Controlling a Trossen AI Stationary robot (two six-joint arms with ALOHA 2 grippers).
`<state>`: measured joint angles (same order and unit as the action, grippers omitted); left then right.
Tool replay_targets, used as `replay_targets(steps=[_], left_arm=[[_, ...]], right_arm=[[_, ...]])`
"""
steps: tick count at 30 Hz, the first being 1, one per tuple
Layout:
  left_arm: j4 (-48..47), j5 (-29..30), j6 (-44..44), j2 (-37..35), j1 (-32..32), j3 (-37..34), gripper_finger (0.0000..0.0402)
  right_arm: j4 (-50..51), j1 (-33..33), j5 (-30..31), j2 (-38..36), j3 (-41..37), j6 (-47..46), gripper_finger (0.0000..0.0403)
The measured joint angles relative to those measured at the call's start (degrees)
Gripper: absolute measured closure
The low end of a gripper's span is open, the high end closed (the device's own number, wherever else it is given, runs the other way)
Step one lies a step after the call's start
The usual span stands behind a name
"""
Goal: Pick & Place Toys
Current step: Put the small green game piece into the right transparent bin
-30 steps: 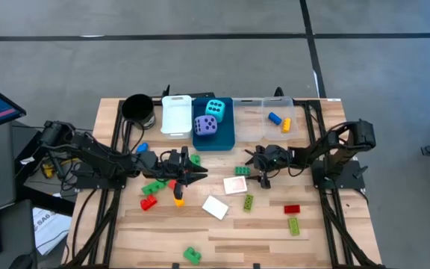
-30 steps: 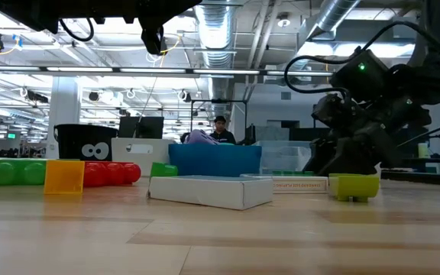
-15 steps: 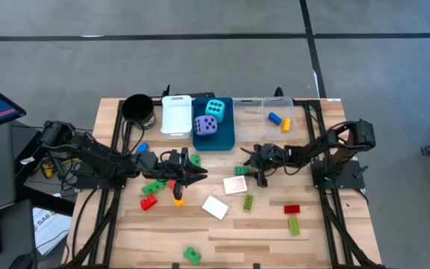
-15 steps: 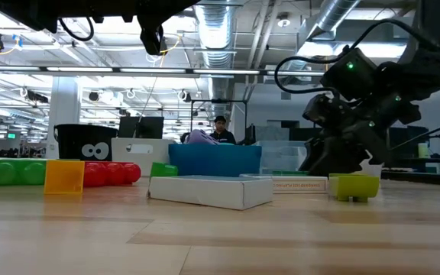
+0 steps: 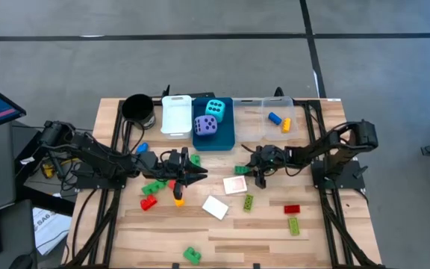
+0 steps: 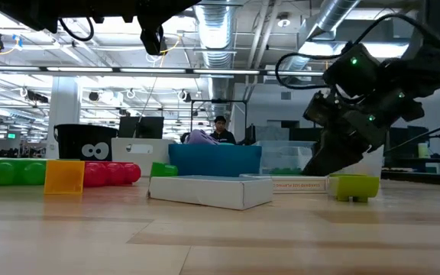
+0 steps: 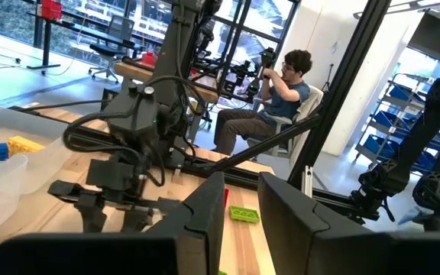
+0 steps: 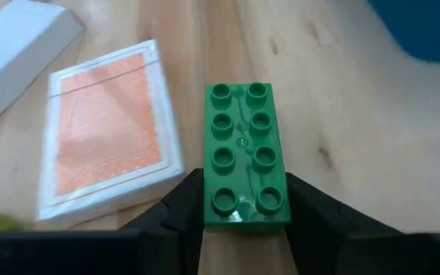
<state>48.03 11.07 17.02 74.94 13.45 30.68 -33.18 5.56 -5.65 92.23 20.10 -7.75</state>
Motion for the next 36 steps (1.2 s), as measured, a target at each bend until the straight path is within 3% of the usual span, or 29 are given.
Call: replay_targets(steps=[12, 23, 31, 36], left_arm=[[-0.01, 0.0, 0.0, 0.0, 0.0, 0.0, 0.0325], [-0.02, 0.0, 0.0, 0.0, 0.0, 0.0, 0.0325], [-0.02, 0.0, 0.0, 0.0, 0.0, 0.0, 0.0325], [-0.02, 0.0, 0.02, 0.0, 0.0, 0.0, 0.0325]], right_arm=[[5.55, 0.09, 4.52, -19.89, 0.08, -0.91, 0.0266], [20.57, 2.99, 24.98, -36.84, 0.08, -0.89, 0.0266], [27.95, 10.06, 42.16, -39.46, 0.1, -6.91, 0.0266], [32.11, 13.98, 44.48, -38.56, 0.1, -11.87, 0.0266]])
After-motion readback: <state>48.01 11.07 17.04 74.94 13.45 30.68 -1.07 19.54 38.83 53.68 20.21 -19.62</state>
